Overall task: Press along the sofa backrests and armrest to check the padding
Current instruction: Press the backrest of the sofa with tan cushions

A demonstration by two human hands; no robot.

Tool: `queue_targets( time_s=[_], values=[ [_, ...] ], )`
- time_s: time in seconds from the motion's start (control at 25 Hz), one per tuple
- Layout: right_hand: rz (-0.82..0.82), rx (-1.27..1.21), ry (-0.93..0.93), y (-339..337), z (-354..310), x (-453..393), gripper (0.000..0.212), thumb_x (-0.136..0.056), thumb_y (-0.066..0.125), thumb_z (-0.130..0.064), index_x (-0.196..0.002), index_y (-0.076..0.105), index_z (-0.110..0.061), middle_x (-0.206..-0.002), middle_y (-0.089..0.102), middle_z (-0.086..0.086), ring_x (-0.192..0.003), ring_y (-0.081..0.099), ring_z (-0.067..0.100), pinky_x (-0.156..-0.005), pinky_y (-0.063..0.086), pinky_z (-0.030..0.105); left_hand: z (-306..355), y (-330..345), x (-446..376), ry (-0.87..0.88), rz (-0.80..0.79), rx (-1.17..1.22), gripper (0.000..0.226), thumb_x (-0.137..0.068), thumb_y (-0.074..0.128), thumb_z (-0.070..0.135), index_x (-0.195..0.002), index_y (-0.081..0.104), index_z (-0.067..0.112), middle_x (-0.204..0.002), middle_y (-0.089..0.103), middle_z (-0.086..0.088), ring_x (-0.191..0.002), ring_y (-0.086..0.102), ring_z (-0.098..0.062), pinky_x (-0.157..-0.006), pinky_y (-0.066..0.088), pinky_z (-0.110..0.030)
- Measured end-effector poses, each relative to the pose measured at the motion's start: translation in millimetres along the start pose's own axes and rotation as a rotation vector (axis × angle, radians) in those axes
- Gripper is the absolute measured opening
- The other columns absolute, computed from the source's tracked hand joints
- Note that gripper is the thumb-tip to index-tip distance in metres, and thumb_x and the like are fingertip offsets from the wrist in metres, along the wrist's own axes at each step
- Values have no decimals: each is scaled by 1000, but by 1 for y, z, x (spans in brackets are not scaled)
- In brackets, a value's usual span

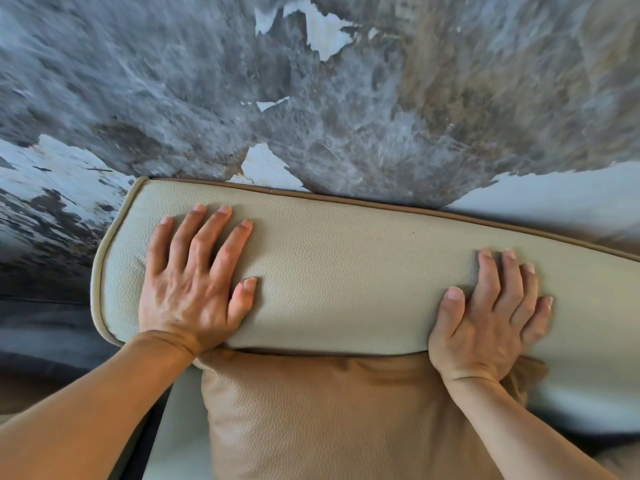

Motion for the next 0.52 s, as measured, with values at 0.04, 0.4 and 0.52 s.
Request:
queue_targets(
  time_s=[0.04,0.4,0.52],
  values=[
    [-5,-1,3,0,0,0,61,-93,21,-46,-143,36,-16,-151,36,11,-142,24,31,-116,9,52,0,0,-1,3,2,6,63,-93,26,49,-142,41,12,-144,42,-18,-135,35,-40,-113,21,-60],
    [-201,25,11,-5,-3,-4,63,-90,21,-47,-146,30,-18,-156,25,9,-144,14,28,-116,3,52,0,-7,-2,-36,-189,71,64,-94,24,50,-145,33,14,-148,38,-17,-139,27,-37,-116,13,-57],
    [-425,51,18,-13,-1,-12,66,-91,13,-53,-150,17,-24,-161,11,2,-147,2,21,-118,-2,48,4,-18,-3,-52,-314,63,65,-95,18,51,-150,25,17,-157,27,-12,-145,16,-32,-119,6,-54]
  ],
)
Point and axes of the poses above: each hand's wrist, its own x-axis away from the middle knuckle, its own y-axis out of the palm, z = x × y, the point moved 4 cm from there along -x, towards the middle knuckle
